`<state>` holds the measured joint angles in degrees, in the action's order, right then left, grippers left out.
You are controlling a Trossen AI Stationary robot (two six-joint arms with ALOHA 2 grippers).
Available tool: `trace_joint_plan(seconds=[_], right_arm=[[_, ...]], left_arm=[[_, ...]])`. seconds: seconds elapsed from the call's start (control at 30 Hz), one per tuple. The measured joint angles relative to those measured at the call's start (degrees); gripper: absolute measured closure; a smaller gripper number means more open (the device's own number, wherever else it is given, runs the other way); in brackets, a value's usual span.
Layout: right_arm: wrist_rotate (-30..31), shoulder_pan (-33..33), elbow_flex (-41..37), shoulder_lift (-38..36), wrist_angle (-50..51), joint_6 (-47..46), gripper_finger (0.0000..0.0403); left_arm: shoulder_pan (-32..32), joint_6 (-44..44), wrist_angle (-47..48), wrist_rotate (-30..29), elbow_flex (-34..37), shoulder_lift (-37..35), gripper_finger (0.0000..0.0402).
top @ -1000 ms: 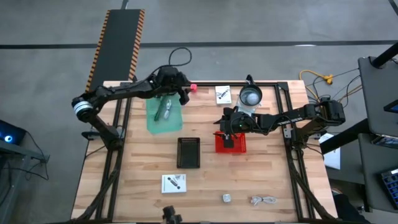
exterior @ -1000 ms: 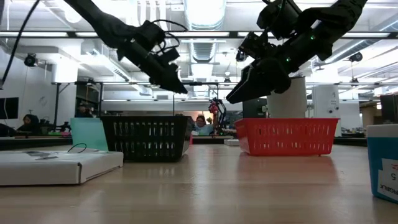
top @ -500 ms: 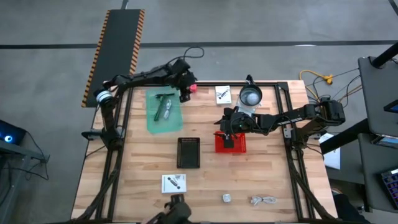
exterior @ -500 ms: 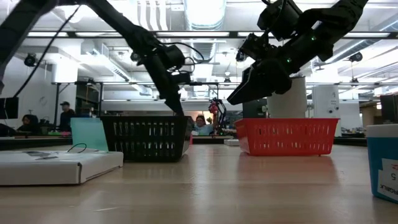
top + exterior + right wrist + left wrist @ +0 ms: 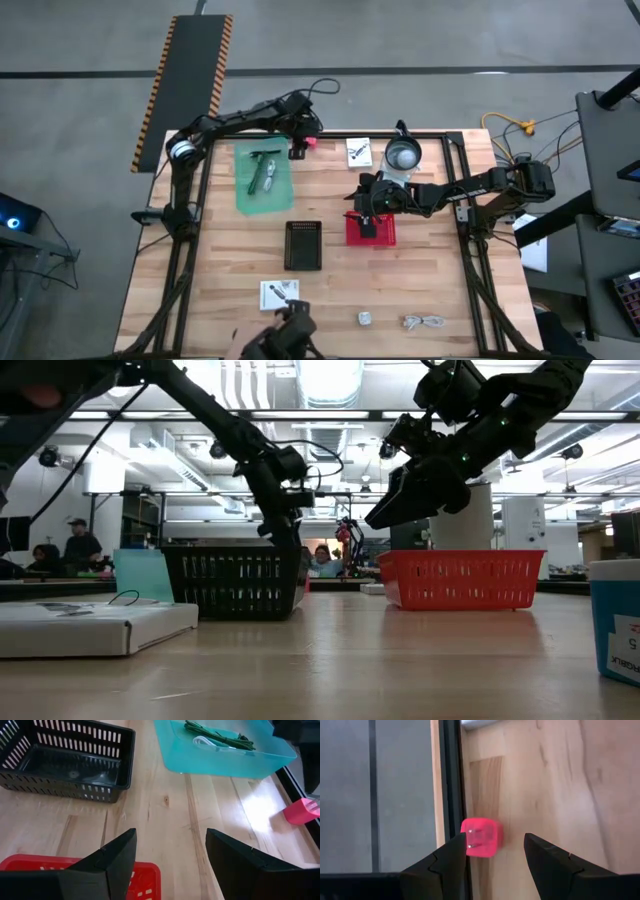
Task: Pick and place items into bin
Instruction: Put the pink charger adapter into the red bin
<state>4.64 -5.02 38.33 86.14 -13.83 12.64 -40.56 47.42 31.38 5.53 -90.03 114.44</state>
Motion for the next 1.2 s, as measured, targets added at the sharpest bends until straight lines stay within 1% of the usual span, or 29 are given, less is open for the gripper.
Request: trace_joint_plan(seconds=[0.23, 0.37, 0.93, 1.2], right_arm=[[0.0, 0.0, 0.0, 0.0, 0.0, 0.0, 0.0179], [0.0, 0.0, 0.0, 0.0, 0.0, 0.0, 0.0179], [0.0, 0.0, 0.0, 0.0, 0.0, 0.7, 0.0179], [0.0, 0.0, 0.0, 0.0, -0.1, 1.0, 0.0179]], left_arm=[[-0.8, -0.1, -1.5, -0.1, -0.1, 1.5, 0.0219], [-0.7, -0.1, -4.1, -0.1, -0.2, 3.3, 0.0219], [-1.6, -0.5, -4.8, -0.3, -1.2, 6.9, 0.0219], [-1.6, -0.5, -4.7, -0.3, -1.2, 7.0, 0.0219]])
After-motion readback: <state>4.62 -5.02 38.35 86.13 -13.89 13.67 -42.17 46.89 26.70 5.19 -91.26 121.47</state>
